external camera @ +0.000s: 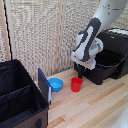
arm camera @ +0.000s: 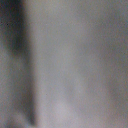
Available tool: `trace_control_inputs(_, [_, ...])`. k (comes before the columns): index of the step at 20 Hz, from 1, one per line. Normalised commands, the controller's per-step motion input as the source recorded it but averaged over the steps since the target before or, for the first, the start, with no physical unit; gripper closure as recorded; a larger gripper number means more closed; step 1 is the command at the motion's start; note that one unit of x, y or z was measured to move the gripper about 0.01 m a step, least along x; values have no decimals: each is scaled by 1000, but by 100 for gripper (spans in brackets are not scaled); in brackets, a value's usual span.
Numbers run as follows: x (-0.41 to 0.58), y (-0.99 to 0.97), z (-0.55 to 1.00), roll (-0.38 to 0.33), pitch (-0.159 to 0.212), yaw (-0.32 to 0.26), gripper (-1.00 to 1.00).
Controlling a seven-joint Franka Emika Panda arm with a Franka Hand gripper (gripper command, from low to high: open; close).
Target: Please move the gripper into proximity with the fryer handle. Once close enough, gingerly grasp the handle and gently tug the fryer basket open in your direction.
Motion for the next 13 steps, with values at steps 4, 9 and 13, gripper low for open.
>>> trace_control_inputs(4, [-10, 0, 560, 14, 21, 29, -100])
trace_control_inputs(9, [5, 27, 845, 102, 68, 0, -100])
trace_control_inputs(13, [64, 154, 692, 102, 75, -9, -100])
